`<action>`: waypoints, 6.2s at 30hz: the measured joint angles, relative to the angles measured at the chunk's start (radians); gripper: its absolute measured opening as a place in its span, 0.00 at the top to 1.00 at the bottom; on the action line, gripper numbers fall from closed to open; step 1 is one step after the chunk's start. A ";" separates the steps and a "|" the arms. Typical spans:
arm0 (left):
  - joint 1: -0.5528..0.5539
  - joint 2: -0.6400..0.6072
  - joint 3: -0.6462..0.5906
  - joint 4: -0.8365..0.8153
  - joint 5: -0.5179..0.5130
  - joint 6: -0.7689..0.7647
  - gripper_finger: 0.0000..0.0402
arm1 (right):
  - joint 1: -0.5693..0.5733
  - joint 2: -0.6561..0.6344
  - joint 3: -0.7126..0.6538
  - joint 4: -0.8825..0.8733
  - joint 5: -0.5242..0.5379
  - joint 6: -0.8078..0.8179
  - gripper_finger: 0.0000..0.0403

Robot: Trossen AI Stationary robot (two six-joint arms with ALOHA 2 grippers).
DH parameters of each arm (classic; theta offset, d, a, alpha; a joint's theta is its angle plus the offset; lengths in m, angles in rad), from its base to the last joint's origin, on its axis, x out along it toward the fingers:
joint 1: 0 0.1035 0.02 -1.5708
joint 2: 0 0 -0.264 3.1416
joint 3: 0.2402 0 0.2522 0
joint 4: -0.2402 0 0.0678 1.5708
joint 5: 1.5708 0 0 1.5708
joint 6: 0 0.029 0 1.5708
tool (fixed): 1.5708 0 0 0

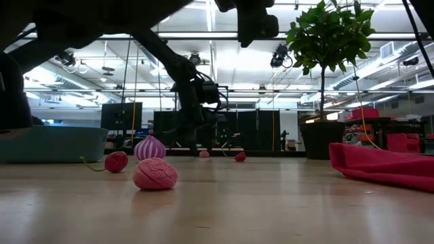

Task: Pick and placing Produce into tupperware
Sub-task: Put the top pink peach into the blue bin, then put the purple onion into the blue bin

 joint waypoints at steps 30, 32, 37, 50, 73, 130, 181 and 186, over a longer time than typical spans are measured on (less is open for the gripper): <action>-0.018 -0.002 0.000 -0.069 0.050 0.040 0.93 | 0.000 0.000 0.000 0.031 0.001 -0.022 0.79; -0.028 -0.013 0.000 -0.131 0.049 0.076 0.92 | 0.000 0.000 0.000 0.031 0.002 -0.030 0.79; -0.068 -0.078 0.000 -0.318 0.037 0.177 0.96 | 0.000 0.000 0.000 0.031 0.002 -0.054 0.79; -0.280 -0.353 0.000 -0.725 -0.100 0.188 0.94 | 0.000 0.000 0.000 0.055 0.001 -0.089 0.79; -0.414 -1.034 -0.792 -0.585 -0.091 -0.542 0.93 | 0.013 0.000 0.000 0.078 0.001 -0.176 0.79; -0.483 -1.183 -0.961 0.036 -0.173 -0.489 0.61 | -0.012 0.000 -0.335 0.363 0.116 -0.168 0.55; -0.510 -0.677 -0.953 0.374 -0.111 -0.458 0.32 | -0.129 0.000 -0.626 0.614 -0.009 -0.047 0.50; -0.506 -0.681 -0.949 0.370 -0.143 -0.464 0.32 | -0.129 0.000 -0.626 0.624 -0.014 -0.046 0.50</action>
